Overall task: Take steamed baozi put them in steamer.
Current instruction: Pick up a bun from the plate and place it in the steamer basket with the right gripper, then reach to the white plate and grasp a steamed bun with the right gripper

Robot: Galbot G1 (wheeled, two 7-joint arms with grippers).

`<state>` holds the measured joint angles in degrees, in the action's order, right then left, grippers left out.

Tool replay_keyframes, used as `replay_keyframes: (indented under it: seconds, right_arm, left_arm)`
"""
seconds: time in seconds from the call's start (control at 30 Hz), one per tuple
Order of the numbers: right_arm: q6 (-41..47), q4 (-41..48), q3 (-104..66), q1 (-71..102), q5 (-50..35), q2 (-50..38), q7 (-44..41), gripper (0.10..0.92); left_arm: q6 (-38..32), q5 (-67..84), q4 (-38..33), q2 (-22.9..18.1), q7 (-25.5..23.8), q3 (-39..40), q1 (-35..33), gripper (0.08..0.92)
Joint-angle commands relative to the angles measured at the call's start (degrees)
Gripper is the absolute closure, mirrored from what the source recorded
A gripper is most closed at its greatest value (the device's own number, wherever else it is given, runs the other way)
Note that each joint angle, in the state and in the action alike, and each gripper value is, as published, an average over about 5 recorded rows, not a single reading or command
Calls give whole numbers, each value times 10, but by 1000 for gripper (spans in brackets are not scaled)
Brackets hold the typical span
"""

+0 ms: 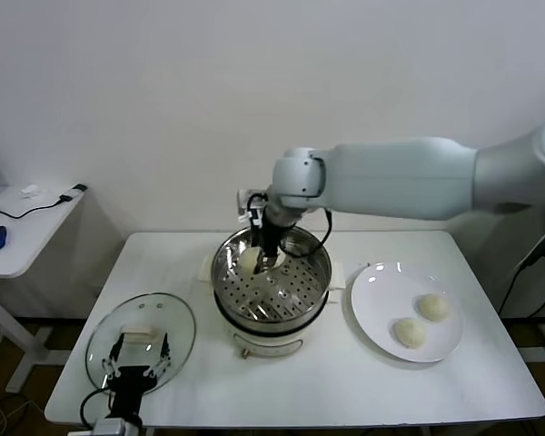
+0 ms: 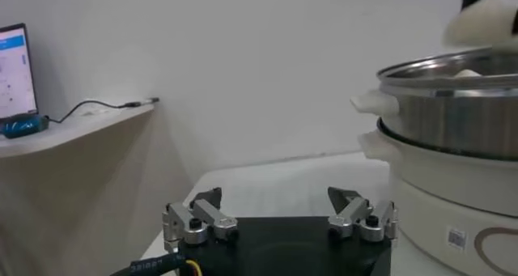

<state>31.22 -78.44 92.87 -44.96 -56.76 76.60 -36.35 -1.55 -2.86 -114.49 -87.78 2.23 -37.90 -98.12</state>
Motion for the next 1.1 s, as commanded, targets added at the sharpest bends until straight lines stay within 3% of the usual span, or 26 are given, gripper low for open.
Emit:
replay_keyframes:
  seconds: [0.03,0.4,0.7,0.87,1.1]
  right_arm:
    - [22,44,5,55,6,50,38,389]
    - [17,84,-14,91,11,74,57,381]
    - [12,57,-21,77,15,46,35,210]
    - [-24,22,-25,20,40,-12,-28,203]
    - [-138,-5,-1,-108,86,-166,-199,203]
  left_arm:
    - [0,0,0,0,0,0,0,177]
    - [2,2,8,1,2,-3,9,177]
    - [2,3,10,3,2,-2,13,177]
    - [4,2,9,3,0,0,15,177]
    - [4,1,5,3,0,5,12,177]
